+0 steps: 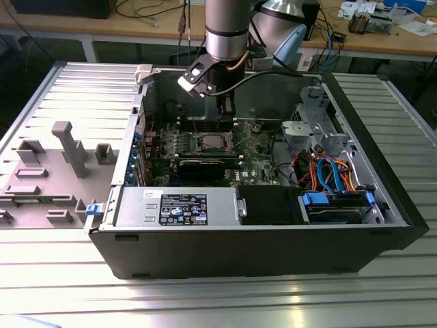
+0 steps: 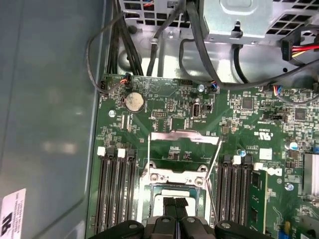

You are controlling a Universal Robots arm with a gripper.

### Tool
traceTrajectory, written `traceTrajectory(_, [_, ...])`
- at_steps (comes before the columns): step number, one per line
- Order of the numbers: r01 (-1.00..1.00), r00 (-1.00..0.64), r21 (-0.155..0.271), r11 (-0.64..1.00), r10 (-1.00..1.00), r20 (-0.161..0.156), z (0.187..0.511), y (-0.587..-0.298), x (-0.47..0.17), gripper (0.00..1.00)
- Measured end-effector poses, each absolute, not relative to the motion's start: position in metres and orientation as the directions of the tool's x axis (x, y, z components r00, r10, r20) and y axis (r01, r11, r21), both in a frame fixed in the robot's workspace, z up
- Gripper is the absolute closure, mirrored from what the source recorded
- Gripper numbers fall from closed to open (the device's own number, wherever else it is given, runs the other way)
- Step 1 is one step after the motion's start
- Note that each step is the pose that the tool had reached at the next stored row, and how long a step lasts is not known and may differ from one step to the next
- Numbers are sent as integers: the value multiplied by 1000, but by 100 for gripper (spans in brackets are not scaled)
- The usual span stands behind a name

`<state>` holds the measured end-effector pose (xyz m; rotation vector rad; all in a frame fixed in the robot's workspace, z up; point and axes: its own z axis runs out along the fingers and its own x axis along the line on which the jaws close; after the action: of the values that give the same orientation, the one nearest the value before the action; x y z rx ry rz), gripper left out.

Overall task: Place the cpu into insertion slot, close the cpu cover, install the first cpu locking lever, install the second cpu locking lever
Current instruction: 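Close the cpu cover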

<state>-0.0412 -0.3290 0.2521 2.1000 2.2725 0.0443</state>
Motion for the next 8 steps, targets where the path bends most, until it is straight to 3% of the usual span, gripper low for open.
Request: traceTrajectory(8, [995, -79, 53, 79, 997, -15, 263, -329, -39, 89])
